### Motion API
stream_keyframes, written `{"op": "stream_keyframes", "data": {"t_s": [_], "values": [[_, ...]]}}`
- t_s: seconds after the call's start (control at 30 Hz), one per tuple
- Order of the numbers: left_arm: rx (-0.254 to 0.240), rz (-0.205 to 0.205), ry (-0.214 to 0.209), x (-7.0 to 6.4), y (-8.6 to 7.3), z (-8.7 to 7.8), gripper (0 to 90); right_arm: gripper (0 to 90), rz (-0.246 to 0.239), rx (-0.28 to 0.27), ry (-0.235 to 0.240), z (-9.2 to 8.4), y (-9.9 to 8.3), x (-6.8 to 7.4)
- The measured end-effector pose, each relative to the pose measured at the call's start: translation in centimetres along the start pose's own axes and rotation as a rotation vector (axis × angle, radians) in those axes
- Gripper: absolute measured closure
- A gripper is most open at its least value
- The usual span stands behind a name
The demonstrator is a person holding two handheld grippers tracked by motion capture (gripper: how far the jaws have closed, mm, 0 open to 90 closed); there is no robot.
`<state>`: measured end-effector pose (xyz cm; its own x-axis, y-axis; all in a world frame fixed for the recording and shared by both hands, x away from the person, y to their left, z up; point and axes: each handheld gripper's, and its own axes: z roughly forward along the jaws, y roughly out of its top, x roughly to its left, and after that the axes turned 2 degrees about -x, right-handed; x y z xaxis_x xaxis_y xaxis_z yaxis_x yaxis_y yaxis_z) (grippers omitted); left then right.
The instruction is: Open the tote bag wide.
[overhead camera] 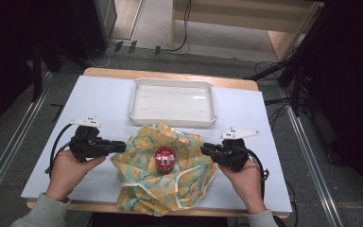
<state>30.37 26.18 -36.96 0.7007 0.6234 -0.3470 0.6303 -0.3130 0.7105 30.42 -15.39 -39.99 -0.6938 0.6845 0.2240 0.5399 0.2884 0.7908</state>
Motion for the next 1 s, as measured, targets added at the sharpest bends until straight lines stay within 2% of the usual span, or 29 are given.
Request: {"op": "stream_keyframes", "data": {"t_s": [0.1, 0.2, 0.27, 0.4, 0.53, 0.7, 0.8, 1.0], "values": [[-0.006, 0.006, 0.010, -0.2, 0.5, -0.5, 81.2, 88.6, -0.018, 0.009, 0.016, 0.4, 0.4, 0.4], [-0.020, -0.003, 0.019, -0.1, 0.8, -1.0, 83.3, 90.0, -0.030, 0.016, 0.034, 0.8, 0.7, 0.7], [-0.021, -0.008, -0.004, -0.3, 0.9, -0.9, 87.8, 90.0, -0.038, 0.022, 0.040, 1.2, 0.8, 1.0], [0.023, 0.017, -0.015, -1.6, 0.8, 0.8, 90.0, 90.0, -0.054, 0.031, 0.054, 1.9, 1.1, 1.4], [0.026, 0.016, -0.035, -2.5, 0.5, 2.6, 90.0, 90.0, -0.063, 0.037, 0.071, 2.7, 1.7, 2.0], [0.063, 0.003, -0.060, -3.0, -0.4, 4.7, 90.0, 90.0, -0.079, 0.061, 0.077, 4.6, 2.1, 2.6], [0.106, 0.005, -0.064, -3.2, -1.2, 5.8, 90.0, 90.0, -0.091, 0.080, 0.063, 5.8, 2.2, 2.3], [0.143, 0.006, -0.073, -3.7, -2.5, 7.1, 90.0, 90.0, -0.074, 0.096, 0.045, 7.9, 2.5, 1.3]]}}
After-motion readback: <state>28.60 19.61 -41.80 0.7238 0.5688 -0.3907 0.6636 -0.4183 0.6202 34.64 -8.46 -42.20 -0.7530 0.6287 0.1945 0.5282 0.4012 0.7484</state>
